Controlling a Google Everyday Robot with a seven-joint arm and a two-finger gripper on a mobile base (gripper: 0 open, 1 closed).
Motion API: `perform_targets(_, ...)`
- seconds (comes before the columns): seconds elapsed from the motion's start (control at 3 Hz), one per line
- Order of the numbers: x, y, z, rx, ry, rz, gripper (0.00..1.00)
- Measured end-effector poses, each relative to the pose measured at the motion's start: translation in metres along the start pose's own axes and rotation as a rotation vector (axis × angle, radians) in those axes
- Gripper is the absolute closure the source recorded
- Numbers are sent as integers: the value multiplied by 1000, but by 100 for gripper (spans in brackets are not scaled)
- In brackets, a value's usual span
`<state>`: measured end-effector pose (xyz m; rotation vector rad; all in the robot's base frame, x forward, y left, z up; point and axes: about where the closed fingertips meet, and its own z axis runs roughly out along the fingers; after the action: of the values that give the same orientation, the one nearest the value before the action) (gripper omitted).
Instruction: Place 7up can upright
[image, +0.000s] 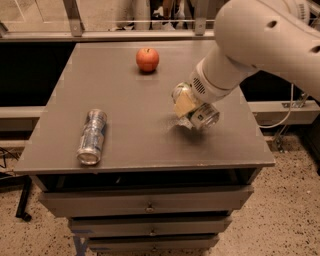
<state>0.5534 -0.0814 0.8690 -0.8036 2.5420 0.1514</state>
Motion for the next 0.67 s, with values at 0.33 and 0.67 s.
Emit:
perform_targets(0.33, -20, -4, -15, -101, -206, -8, 100)
perform_targets(0.67, -47, -1, -31, -219, -417, 4, 100)
